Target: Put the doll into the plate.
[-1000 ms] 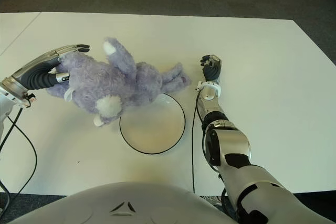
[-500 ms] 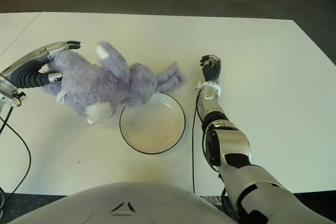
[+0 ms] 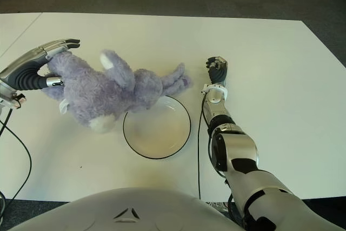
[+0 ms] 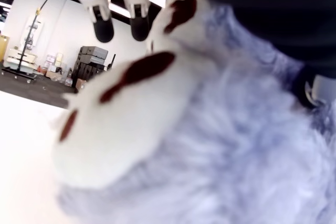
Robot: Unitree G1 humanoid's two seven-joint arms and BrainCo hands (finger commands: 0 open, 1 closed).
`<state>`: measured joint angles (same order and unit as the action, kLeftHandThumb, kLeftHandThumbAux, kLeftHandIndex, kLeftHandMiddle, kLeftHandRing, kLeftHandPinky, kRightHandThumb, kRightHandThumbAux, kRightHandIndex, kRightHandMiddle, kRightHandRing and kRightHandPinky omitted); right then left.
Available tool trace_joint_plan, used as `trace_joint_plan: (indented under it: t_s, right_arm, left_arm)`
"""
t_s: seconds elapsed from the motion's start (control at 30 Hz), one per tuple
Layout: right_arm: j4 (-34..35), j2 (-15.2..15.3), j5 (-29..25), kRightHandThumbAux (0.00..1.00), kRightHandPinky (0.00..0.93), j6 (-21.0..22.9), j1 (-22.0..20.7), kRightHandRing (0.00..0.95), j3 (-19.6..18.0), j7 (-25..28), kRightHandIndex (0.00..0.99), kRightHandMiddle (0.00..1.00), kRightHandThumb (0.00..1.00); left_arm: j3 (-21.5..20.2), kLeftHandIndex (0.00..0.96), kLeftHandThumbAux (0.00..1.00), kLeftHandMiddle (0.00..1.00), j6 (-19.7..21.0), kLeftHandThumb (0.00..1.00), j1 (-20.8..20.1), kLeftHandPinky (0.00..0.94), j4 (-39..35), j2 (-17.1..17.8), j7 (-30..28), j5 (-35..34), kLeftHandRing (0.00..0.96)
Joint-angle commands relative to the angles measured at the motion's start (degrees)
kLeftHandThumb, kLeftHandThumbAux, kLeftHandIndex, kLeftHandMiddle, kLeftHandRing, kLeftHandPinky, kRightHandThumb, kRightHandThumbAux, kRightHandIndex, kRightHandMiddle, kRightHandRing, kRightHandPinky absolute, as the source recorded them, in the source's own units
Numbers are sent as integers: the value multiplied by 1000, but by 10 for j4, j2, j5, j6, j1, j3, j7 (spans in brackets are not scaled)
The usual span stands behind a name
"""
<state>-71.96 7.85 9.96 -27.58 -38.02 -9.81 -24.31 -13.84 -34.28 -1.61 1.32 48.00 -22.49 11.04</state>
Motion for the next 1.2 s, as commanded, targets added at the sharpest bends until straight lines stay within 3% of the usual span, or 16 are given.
trace_joint_plan:
  t_s: [0.03, 0.87, 1.2]
  right_arm:
    - [-59, -40, -2, 661, 498, 55, 98, 463, 3, 12, 428, 484, 951]
    - [-60, -41, 3, 661, 505, 51, 100, 463, 7, -2, 428, 484, 951]
    - [-59, -42, -2, 660, 466, 48, 99, 461, 3, 2, 429, 485, 952]
  left_arm:
    - [13, 0, 288, 0, -15, 131, -11, 0, 17, -18, 27, 26, 0]
    - [94, 0, 296, 6, -64, 242, -57, 0, 49, -78, 53, 58, 0]
    - [137, 0, 301, 31, -81, 226, -76, 0, 83, -116, 68, 83, 0]
